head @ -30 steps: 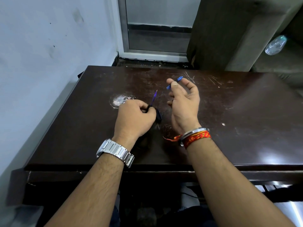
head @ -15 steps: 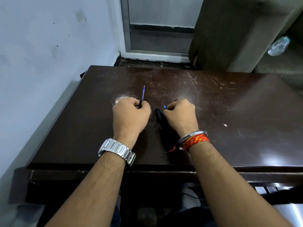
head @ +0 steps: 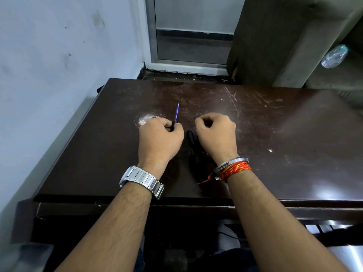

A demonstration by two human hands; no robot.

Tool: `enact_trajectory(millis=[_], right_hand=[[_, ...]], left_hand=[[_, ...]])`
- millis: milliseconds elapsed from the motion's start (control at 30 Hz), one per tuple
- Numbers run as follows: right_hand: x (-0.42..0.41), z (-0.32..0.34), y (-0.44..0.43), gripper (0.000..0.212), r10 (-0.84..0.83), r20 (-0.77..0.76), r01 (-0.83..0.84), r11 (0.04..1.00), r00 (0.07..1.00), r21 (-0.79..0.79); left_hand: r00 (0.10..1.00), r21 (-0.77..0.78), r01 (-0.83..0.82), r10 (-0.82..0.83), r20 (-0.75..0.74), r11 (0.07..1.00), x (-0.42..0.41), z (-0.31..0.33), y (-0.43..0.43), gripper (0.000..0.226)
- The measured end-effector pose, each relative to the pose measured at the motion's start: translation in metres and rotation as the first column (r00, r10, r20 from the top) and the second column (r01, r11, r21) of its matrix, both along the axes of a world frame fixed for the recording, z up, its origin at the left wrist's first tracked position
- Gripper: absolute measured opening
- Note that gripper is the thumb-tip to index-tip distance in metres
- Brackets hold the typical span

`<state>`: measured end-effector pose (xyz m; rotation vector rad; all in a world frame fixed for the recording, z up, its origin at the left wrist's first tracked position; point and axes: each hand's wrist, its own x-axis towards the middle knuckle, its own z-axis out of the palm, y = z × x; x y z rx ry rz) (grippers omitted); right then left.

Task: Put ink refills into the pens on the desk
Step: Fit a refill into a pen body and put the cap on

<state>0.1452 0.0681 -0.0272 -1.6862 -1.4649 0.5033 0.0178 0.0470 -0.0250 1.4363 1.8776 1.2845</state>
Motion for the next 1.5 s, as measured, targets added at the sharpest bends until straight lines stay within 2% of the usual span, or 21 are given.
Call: enact_trajectory(millis=[67, 133, 233, 300, 400, 533, 600, 633, 700, 767, 867, 933, 1067, 1133, 1200, 1300, 1500], right_hand=[[-0.004, 0.001, 0.001, 0.026, 0.066, -0.215, -0.072, 0.997, 0.974, -0.023], [-0.01, 0.0, 0.001, 0.03, 0.13, -0.418, -0.173, 0.983, 0.899, -0.065], [-0.016, -0.004, 0.002, 0.021, 0.192, -0.504, -0.244, 0.969, 0.842, -0.038], [-0.016, -0.003, 0.003, 0.021, 0.179, -0.553, -0.221, 0.975, 0.814, -0.008], [-0.009, 0.001, 0.007, 0.024, 0.093, -0.697, -0.101, 0.994, 0.711, 0.029], [0.001, 0.008, 0.01, 0.02, 0.023, -0.826, 0.026, 0.999, 0.563, 0.045], [0.005, 0.007, 0.011, 0.022, 0.005, -0.852, 0.065, 0.997, 0.523, 0.046], [0.007, 0.006, 0.012, 0.024, -0.004, -0.843, 0.077, 0.996, 0.539, 0.045], [0.009, 0.002, 0.012, 0.031, 0.001, -0.747, 0.059, 0.997, 0.664, 0.054], [0.006, -0.002, 0.011, 0.034, 0.057, -0.627, -0.013, 0.997, 0.777, 0.075], [-0.001, -0.005, 0.009, 0.025, 0.134, -0.597, -0.113, 0.991, 0.791, 0.074], [-0.003, -0.005, 0.01, 0.025, 0.139, -0.605, -0.133, 0.99, 0.784, 0.054], [-0.001, -0.005, 0.01, 0.035, 0.062, -0.6, -0.066, 0.998, 0.797, 0.015], [0.001, -0.004, 0.01, 0.034, -0.001, -0.568, 0.001, 1.0, 0.823, 0.001], [0.003, -0.004, 0.01, 0.029, -0.038, -0.533, 0.032, 0.999, 0.845, -0.021], [0.002, -0.005, 0.008, 0.023, -0.046, -0.499, 0.029, 0.999, 0.865, -0.042], [0.002, -0.004, 0.006, 0.023, -0.044, -0.473, 0.019, 0.998, 0.88, -0.057]], left_hand=[[0.999, 0.009, 0.029, -0.029, -0.02, 1.0, 0.001, 0.0, 0.0, 0.022], [0.996, 0.03, 0.071, -0.069, -0.051, 0.997, 0.002, -0.001, -0.001, 0.022], [0.989, 0.069, 0.124, -0.117, -0.089, 0.99, 0.003, -0.003, 0.0, 0.026], [0.984, 0.068, 0.156, -0.15, -0.093, 0.985, 0.004, -0.004, 0.0, 0.024], [0.982, 0.012, 0.177, -0.176, -0.067, 0.984, 0.005, -0.004, -0.001, 0.022], [0.999, 0.008, 0.025, -0.024, -0.036, 1.0, 0.001, -0.002, 0.0, 0.031], [0.999, 0.045, -0.048, 0.047, 0.01, 0.998, -0.004, -0.001, 0.001, 0.028], [0.998, 0.085, -0.065, 0.064, 0.019, 0.994, -0.005, 0.0, 0.0, 0.025], [0.999, 0.187, -0.036, 0.035, 0.007, 0.982, -0.004, 0.003, -0.001, 0.016], [0.998, 0.232, 0.06, -0.062, -0.003, 0.971, -0.002, 0.004, -0.002, 0.009], [0.973, 0.154, 0.226, -0.216, -0.077, 0.962, -0.002, -0.002, 0.001, 0.007], [0.967, 0.104, 0.245, -0.235, -0.103, 0.964, -0.004, -0.003, 0.002, 0.011], [0.981, 0.055, 0.019, -0.008, -0.195, 0.998, -0.016, 0.001, 0.004, 0.022], [0.961, -0.054, -0.121, 0.103, -0.257, 0.991, -0.027, 0.001, 0.003, 0.027], [0.947, -0.196, -0.207, 0.147, -0.286, 0.958, -0.035, 0.002, 0.003, 0.018], [0.936, -0.314, -0.247, 0.142, -0.321, 0.917, -0.037, 0.002, 0.002, 0.012], [0.931, -0.308, -0.257, 0.149, -0.335, 0.916, -0.035, 0.0, 0.001, 0.015]])
